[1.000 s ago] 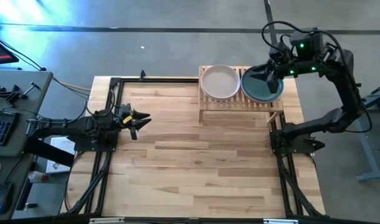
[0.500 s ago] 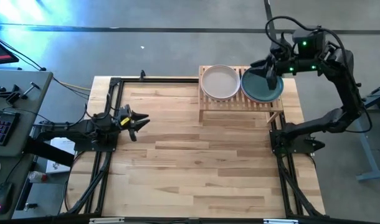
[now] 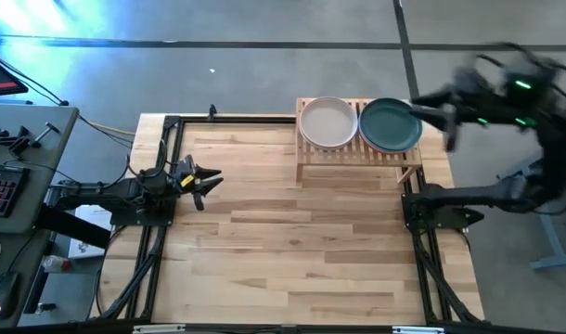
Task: Place and stack plates onto a shelf
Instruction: Return to Home Position
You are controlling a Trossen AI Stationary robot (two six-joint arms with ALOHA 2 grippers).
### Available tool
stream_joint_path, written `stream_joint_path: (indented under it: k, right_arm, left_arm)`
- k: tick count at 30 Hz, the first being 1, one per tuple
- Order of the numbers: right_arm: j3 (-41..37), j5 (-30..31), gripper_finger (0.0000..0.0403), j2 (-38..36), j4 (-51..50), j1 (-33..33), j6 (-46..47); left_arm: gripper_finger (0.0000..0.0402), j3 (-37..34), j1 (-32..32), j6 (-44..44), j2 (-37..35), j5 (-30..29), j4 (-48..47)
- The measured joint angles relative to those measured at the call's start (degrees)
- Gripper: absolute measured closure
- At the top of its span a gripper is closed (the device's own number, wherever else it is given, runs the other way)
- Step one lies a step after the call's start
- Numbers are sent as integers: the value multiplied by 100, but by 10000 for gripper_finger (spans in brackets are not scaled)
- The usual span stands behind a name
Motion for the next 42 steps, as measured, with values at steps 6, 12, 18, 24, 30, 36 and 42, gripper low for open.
stream_joint_path:
  k: [6, 12, 18, 24, 30, 36, 42]
  right_arm:
    - [19, 483, 290, -1367, 19, 0, 548]
    - [-84, 620, 290, -2206, 74, 0, 760]
    - [-1630, 734, 290, -3337, 596, 0, 848]
    - [-3779, 273, 290, -4354, 2732, 2, 893]
    - [-5211, -550, 290, -4588, 4340, 3, 966]
    - [-6190, -1062, 290, -4566, 5548, 4, 1720]
    - [-7218, -1786, 290, -4577, 6684, 4, 2620]
  left_arm:
    - [282, 0, 0, 439, 0, -6, 6]
    - [282, 0, 0, 981, 0, -14, 6]
    - [282, 0, 0, 895, 0, -15, 6]
    - [282, 0, 0, 893, 0, -28, 8]
    - [282, 0, 0, 890, 0, -33, 9]
    - [282, 0, 0, 889, 0, -33, 9]
    - [282, 0, 0, 888, 0, -33, 9]
